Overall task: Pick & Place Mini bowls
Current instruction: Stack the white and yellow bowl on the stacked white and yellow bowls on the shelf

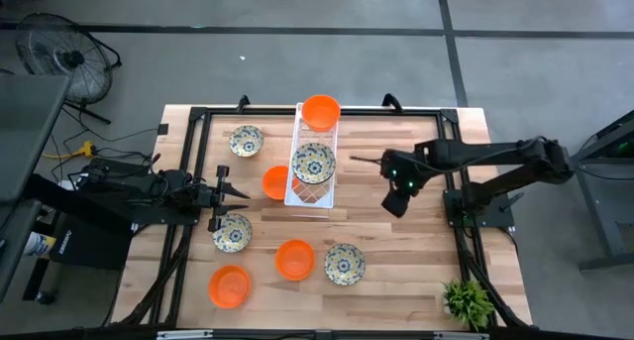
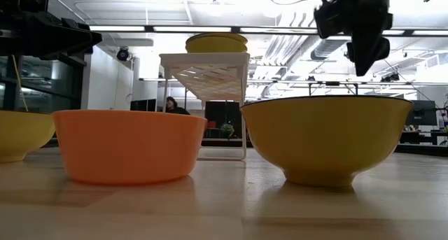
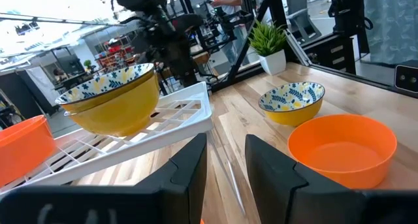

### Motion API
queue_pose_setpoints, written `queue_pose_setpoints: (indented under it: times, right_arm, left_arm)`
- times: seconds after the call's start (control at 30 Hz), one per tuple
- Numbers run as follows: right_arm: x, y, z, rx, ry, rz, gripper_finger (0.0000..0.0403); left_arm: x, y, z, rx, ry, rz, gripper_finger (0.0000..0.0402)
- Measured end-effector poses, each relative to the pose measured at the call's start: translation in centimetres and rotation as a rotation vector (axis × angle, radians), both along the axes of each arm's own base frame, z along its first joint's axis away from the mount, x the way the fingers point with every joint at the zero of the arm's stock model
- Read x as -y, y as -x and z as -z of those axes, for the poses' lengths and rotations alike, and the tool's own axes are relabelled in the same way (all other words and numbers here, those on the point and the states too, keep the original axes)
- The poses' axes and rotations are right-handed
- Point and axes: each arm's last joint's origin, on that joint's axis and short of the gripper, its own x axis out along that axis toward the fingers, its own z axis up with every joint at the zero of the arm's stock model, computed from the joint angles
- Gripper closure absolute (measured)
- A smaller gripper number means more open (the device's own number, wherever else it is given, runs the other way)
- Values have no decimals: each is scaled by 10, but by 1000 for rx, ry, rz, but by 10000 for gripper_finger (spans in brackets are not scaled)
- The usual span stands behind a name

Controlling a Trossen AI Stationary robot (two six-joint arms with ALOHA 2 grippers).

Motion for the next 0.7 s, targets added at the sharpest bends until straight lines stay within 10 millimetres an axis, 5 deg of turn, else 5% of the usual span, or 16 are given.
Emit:
queue_pose_setpoints:
  times: [0.27, 0.7]
  right_arm:
    - [-21, -1, 13, 35, 8, -77, 269]
    - [-55, -4, 24, -59, 3, 123, 251]
  left_arm:
    - [0, 0, 0, 0, 0, 0, 300]
    - [0, 0, 0, 0, 0, 0, 300]
